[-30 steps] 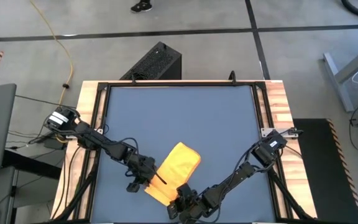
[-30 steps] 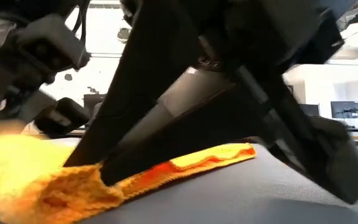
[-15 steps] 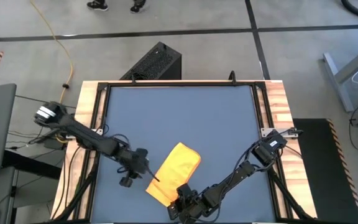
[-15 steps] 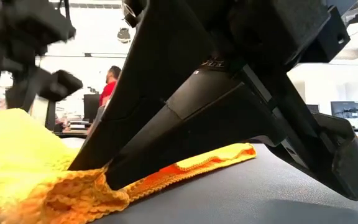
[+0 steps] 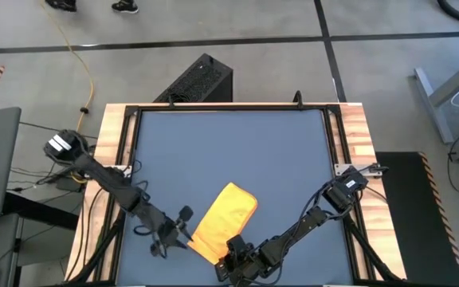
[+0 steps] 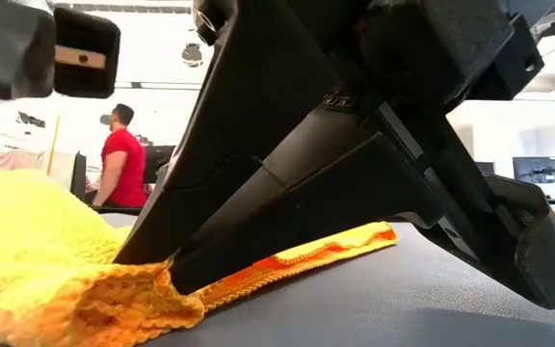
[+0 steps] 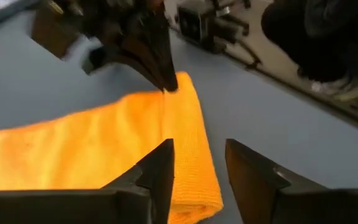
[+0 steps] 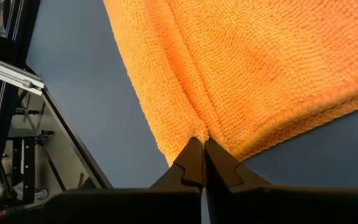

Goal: Roll towel
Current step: Roll the orange microfiber towel

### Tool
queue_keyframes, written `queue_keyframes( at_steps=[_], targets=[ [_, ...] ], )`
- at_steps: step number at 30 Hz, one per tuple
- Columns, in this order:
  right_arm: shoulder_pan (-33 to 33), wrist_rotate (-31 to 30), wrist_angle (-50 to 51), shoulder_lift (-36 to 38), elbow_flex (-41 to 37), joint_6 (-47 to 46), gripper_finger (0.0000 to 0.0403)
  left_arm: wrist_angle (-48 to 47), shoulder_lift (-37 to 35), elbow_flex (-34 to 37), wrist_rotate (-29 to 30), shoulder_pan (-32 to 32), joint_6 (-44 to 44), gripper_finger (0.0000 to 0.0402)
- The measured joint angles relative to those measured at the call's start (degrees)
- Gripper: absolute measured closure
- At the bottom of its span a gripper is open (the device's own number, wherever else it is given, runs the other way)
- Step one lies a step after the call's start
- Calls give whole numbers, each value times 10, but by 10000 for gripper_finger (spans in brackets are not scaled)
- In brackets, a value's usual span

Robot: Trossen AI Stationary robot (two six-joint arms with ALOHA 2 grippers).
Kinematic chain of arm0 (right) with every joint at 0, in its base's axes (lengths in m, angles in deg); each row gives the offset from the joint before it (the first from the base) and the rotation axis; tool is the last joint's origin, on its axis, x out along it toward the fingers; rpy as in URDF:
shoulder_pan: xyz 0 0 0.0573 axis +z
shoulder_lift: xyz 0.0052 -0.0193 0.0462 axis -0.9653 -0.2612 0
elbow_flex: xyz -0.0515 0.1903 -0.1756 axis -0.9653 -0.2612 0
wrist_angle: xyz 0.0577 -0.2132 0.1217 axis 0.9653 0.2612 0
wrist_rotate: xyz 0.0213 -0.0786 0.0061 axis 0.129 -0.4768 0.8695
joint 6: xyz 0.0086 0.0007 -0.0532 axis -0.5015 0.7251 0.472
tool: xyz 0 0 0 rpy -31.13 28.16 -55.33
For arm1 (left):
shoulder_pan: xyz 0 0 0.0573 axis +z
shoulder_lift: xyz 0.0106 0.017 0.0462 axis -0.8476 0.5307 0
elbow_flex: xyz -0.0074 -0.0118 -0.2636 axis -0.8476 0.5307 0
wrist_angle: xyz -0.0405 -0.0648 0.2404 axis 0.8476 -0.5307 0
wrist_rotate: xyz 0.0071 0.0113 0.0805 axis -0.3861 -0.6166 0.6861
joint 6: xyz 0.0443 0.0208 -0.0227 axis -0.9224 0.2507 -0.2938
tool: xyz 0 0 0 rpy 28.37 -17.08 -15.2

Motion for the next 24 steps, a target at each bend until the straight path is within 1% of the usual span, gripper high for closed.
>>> queue_keyframes(
  at_steps=[3, 6, 10, 14, 21, 24],
  targets=[
    [0, 0, 0, 0, 0, -3, 384, -5, 60, -33, -18, -1, -4, 238],
    [0, 0, 0, 0, 0, -4, 384, -26, 102, -58, -27, -5, -10, 211],
    [0, 0, -2, 0, -1, -5, 384, -77, 128, -81, -7, -5, -9, 188],
    [0, 0, -5, -1, -1, -5, 384, -103, 129, -82, 35, -5, -5, 183],
    [0, 0, -6, -1, -1, -5, 384, -95, 125, -82, 45, -23, -29, 183],
    [0, 0, -6, -1, -1, -5, 384, -86, 125, -82, 67, -31, -45, 183]
  ],
)
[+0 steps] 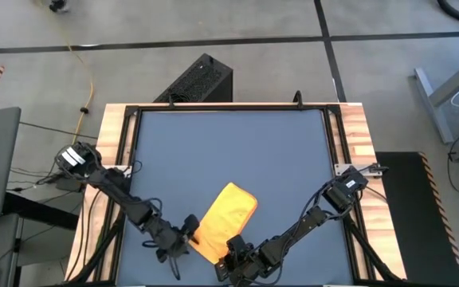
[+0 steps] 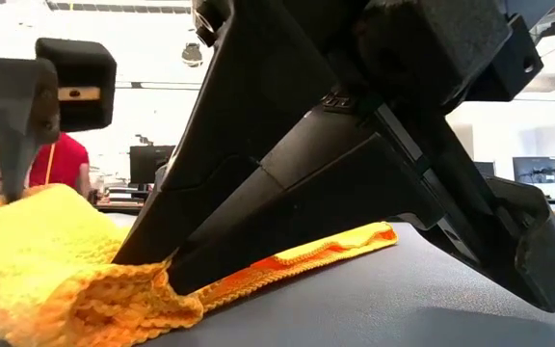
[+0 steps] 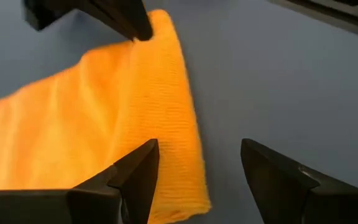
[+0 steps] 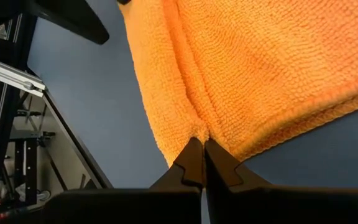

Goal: Roll towel
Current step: Roll the orange microfiber towel

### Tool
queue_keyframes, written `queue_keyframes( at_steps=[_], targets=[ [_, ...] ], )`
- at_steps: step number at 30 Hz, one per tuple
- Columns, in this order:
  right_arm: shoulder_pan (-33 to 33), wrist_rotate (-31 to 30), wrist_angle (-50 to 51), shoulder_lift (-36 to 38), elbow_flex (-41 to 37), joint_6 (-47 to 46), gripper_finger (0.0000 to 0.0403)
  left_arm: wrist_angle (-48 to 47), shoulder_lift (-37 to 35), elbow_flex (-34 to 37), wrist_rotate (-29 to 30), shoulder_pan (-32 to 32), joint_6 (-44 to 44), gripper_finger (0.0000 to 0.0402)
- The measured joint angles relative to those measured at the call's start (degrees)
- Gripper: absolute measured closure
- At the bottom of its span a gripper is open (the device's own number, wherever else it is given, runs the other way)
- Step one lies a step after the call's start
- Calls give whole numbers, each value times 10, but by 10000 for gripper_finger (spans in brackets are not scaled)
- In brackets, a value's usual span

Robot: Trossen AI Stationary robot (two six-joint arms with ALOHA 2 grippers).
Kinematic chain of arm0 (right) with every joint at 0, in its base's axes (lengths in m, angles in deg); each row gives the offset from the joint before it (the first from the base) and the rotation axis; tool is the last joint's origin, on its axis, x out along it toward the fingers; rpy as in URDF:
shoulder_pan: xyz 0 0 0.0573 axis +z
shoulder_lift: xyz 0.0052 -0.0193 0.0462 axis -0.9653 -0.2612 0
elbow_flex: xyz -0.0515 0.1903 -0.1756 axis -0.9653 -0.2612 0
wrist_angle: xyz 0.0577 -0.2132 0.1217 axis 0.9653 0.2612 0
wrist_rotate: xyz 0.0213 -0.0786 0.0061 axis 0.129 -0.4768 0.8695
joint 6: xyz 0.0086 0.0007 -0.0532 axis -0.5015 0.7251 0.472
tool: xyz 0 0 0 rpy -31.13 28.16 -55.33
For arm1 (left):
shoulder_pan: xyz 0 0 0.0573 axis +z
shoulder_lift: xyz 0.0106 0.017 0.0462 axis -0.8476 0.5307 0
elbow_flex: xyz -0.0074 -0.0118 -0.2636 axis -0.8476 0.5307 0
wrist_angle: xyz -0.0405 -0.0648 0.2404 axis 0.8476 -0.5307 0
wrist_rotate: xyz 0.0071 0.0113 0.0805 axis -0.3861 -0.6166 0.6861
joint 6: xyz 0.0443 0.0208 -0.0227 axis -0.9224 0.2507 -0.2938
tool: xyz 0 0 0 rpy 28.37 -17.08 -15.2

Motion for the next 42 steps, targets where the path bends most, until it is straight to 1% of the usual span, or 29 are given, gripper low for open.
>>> queue_keyframes(
  at_steps=[3, 5, 8, 12, 15, 20, 28, 31, 34, 42],
  targets=[
    [0, 0, 0, 0, 0, 0, 384, 28, 0, 0, 48, -4, -25, 183],
    [0, 0, -1, 0, 0, 0, 384, 48, -2, 0, 69, -6, -42, 183],
    [0, 0, -1, 0, 0, 0, 384, 56, -6, 0, 68, -8, -48, 183],
    [0, 0, -2, 0, 0, 0, 384, 16, -6, 0, 50, 1, -40, 183],
    [0, 0, -2, 0, 0, 0, 384, 15, -6, 0, 54, 15, -23, 183],
    [0, 0, -3, 0, 0, 0, 384, 20, -5, 0, 31, 35, -6, 183],
    [0, 0, -3, 0, 0, 0, 384, -5, -5, 0, -56, 65, 56, 199],
    [0, 0, -3, 0, 0, 0, 384, -26, -5, 0, -66, 71, 87, 220],
    [0, 0, -3, 0, 0, 0, 384, -39, -5, 0, -82, 75, 114, 252],
    [0, 0, -3, 0, 0, 5, 384, -59, -5, 0, -111, 75, 153, 370]
  ],
)
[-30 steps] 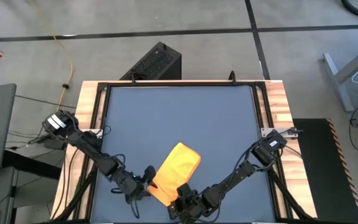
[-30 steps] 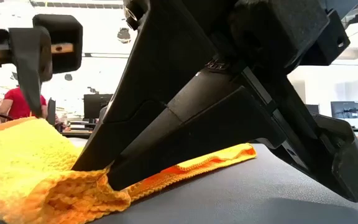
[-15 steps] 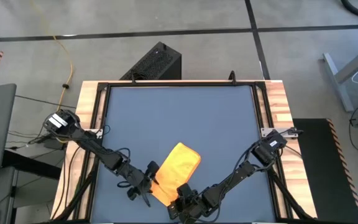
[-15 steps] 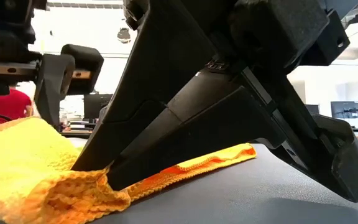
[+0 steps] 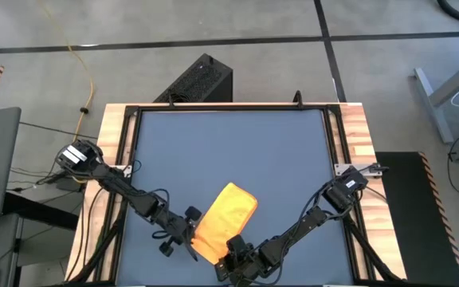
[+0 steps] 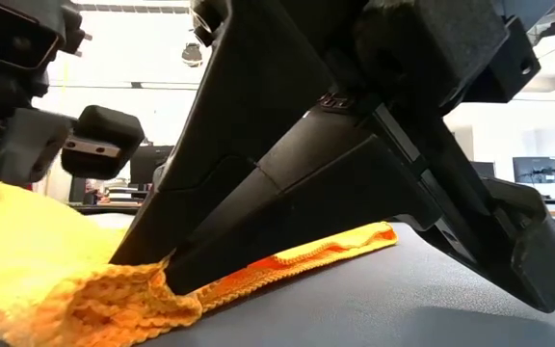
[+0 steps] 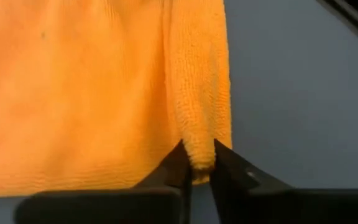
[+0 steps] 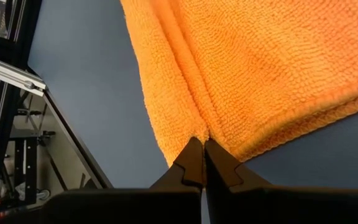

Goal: Roll towel
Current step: Roll the orange microfiber towel

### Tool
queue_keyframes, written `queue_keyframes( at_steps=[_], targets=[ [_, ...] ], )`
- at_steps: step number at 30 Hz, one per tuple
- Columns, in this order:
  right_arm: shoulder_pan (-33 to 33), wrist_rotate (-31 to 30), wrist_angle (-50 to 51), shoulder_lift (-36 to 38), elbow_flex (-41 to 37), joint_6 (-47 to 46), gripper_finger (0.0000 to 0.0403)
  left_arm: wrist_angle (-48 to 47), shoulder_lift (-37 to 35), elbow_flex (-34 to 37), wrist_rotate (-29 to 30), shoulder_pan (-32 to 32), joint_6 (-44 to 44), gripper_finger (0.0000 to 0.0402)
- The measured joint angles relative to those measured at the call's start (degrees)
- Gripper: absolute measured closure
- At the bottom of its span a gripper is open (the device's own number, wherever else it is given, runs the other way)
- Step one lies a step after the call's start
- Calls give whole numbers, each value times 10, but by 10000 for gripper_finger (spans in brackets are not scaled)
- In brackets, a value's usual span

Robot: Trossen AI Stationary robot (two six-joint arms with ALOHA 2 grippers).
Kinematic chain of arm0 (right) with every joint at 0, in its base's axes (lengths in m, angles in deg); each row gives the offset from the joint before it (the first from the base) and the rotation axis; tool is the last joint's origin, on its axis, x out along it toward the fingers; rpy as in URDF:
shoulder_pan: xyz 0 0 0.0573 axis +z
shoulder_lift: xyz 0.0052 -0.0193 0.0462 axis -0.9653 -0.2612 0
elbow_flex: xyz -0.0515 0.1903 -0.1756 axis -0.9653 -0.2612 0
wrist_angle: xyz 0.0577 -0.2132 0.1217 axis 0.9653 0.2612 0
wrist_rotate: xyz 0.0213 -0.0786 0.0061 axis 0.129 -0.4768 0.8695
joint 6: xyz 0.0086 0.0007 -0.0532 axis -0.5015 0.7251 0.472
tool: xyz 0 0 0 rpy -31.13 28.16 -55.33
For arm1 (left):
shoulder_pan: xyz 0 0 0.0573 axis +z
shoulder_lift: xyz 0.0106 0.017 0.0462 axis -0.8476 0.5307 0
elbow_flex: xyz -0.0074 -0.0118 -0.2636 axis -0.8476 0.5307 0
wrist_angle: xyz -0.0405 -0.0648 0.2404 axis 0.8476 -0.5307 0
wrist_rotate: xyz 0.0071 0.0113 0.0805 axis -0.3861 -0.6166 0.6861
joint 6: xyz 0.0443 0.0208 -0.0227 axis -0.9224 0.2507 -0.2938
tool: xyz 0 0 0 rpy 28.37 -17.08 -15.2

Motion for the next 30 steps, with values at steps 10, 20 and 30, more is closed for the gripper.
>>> queue_keyframes(
  at_steps=[10, 20, 30],
  targets=[
    [3, 0, -2, 0, 0, 2, 384, -5, 0, 0, -161, 21, 86, 400],
    [3, 0, -8, -1, 0, 20, 363, -41, 1, 0, -220, 39, 202, 401],
    [2, 0, -16, -1, 0, 30, 334, -80, 1, 0, -202, 51, 249, 400]
  ],
)
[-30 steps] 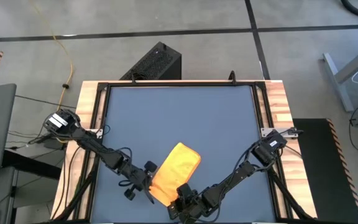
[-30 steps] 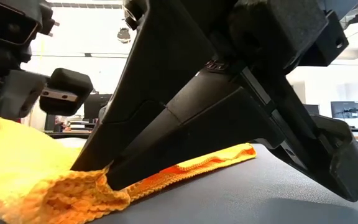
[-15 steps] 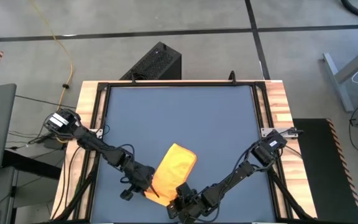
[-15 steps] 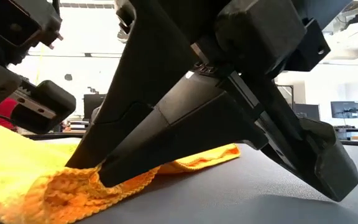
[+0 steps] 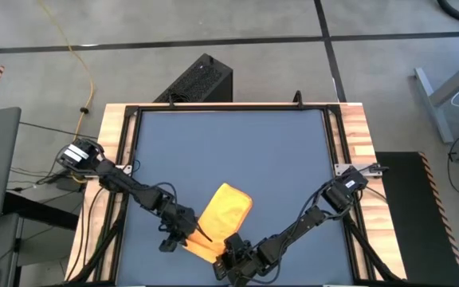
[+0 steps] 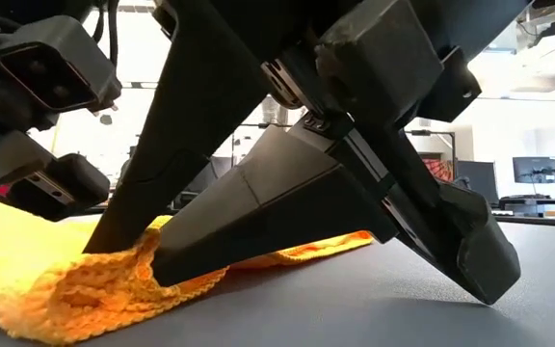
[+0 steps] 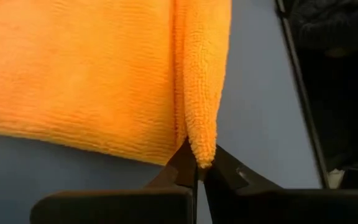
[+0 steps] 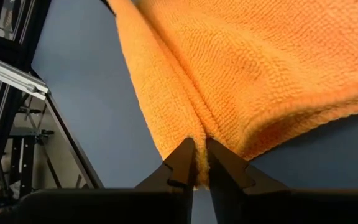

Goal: Roll towel
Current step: Roll the orange microfiber towel

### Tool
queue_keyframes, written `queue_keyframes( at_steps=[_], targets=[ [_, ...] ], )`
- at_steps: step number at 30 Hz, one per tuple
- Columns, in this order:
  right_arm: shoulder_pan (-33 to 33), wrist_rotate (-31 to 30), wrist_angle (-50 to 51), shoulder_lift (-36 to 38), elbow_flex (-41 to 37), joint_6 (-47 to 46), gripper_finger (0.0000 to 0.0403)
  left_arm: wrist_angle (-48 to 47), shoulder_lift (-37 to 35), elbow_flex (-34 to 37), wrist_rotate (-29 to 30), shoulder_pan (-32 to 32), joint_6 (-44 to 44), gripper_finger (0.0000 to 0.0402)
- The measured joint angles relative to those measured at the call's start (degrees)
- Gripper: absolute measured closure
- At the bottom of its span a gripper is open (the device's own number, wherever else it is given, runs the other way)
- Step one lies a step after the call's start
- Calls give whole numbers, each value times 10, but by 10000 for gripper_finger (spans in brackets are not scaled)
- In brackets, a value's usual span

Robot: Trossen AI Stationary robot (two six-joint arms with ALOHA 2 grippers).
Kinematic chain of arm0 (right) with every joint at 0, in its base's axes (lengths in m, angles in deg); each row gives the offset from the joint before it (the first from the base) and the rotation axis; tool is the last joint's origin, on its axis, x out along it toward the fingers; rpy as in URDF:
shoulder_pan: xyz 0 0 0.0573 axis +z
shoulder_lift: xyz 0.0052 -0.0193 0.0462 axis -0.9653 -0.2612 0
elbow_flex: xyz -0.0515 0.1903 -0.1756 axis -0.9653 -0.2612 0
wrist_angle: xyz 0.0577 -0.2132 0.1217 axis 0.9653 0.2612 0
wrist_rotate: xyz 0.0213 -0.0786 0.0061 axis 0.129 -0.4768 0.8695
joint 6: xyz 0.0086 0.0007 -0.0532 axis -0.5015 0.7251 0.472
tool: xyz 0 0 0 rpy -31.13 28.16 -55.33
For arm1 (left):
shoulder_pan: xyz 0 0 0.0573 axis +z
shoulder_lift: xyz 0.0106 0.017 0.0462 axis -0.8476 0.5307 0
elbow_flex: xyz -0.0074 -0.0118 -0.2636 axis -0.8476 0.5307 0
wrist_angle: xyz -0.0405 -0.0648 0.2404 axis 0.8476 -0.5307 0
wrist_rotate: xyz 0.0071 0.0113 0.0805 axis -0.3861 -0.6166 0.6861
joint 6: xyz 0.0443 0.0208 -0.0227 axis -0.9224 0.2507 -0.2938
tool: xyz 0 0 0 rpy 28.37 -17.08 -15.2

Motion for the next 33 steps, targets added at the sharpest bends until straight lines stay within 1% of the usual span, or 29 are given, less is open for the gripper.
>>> queue_keyframes(
  at_steps=[3, 7, 9, 11, 13, 15, 17, 19, 22, 24, 26, 28, 29, 31, 33],
  targets=[
    [0, 0, 0, 0, 0, 0, 334, -1, 0, 1, 11, -9, -9, 385],
    [-1, 0, 0, 0, 0, 0, 333, -3, -1, 1, 10, -10, -8, 346],
    [-1, 0, 1, 0, 0, 1, 333, -5, -5, 1, -10, -3, -7, 326],
    [-1, 0, 2, 1, 0, 2, 333, -17, -13, 3, -49, 8, -12, 311],
    [-1, 0, 2, 1, 0, 8, 333, -22, -22, 4, -76, 16, -9, 301],
    [-1, 0, 2, 1, 0, 9, 332, -49, -43, 2, -85, 23, -13, 296],
    [-1, 0, 1, 1, 0, 10, 332, -88, -63, 2, -81, 29, -25, 295],
    [-1, 0, 1, 1, 0, 10, 332, -119, -92, 3, -60, 30, -43, 295],
    [-1, 0, 0, 1, 0, 11, 332, -115, -143, 2, -24, 19, -83, 295],
    [-1, 0, 0, 1, 0, 11, 332, -87, -173, 2, 19, 0, -114, 295],
    [-1, 0, -1, 1, 0, 11, 332, -31, -192, 2, 73, -25, -144, 294],
    [-1, 0, -1, 1, 0, 11, 332, 34, -190, 1, 118, -52, -170, 294],
    [-1, 0, -1, 1, 0, 11, 332, 62, -182, 1, 129, -64, -183, 294],
    [-1, 0, -1, 1, 0, 11, 332, 117, -157, 1, 146, -81, -202, 294],
    [-1, 0, -1, 1, 0, 11, 332, 158, -127, 1, 151, -87, -204, 294]
  ],
)
